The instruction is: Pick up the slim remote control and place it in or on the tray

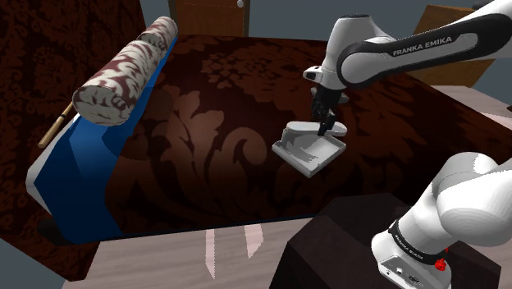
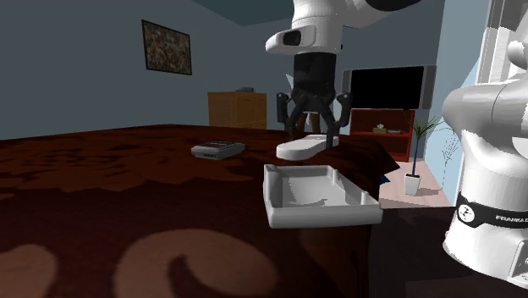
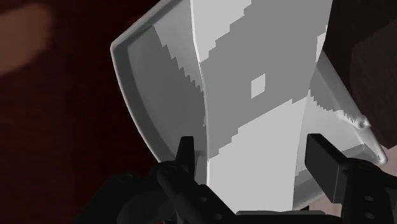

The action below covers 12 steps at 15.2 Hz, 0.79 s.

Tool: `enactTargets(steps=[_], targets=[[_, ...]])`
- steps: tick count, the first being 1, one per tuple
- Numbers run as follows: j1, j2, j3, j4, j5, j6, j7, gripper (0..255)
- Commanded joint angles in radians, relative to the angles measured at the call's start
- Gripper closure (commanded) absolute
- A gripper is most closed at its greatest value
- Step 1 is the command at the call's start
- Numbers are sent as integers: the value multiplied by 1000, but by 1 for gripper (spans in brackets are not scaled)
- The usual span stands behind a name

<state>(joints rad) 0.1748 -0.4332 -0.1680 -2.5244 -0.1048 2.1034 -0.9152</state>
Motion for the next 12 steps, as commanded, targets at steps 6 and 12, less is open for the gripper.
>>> enactTargets(steps=[6,12], targets=[[0,28,-5,-37,-1,66,0,255],[0,28,-5,-37,-1,66,0,0]])
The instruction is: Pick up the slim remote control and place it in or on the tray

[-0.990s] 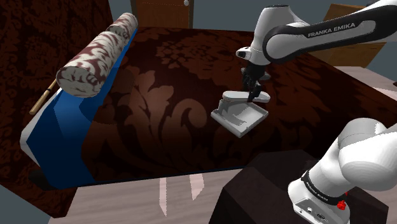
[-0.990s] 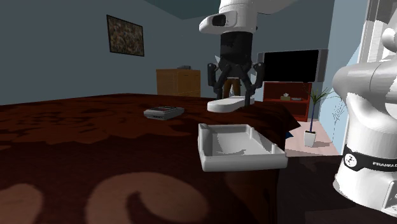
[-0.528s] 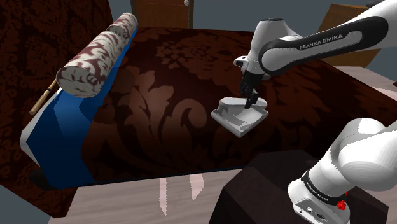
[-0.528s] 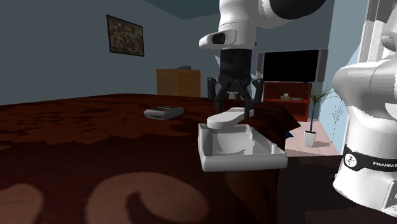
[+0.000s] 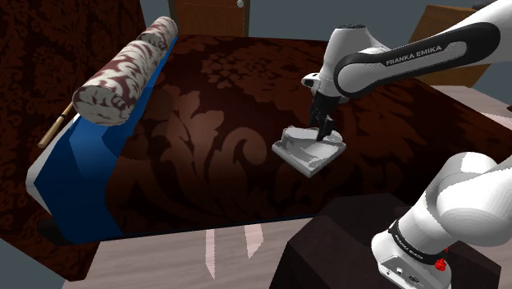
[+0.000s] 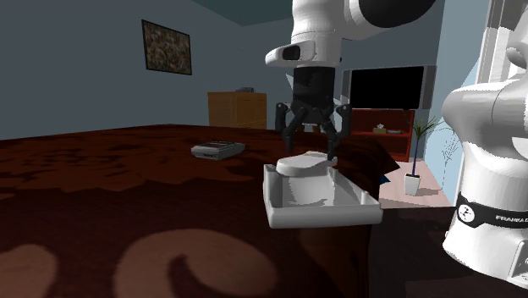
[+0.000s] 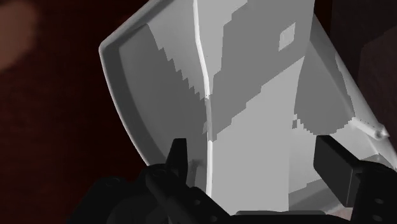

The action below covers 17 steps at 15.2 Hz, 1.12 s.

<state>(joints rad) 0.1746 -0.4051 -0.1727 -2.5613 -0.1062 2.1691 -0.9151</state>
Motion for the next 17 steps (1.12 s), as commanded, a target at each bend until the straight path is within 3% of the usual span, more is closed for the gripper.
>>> enactTargets(steps=[1,5,9,17], targets=[[0,0,0,0,0,0,0,0],[0,0,0,0,0,0,0,0],[2,-55,11,87,4,-142,1,0],[2,-55,11,87,4,-142,1,0]])
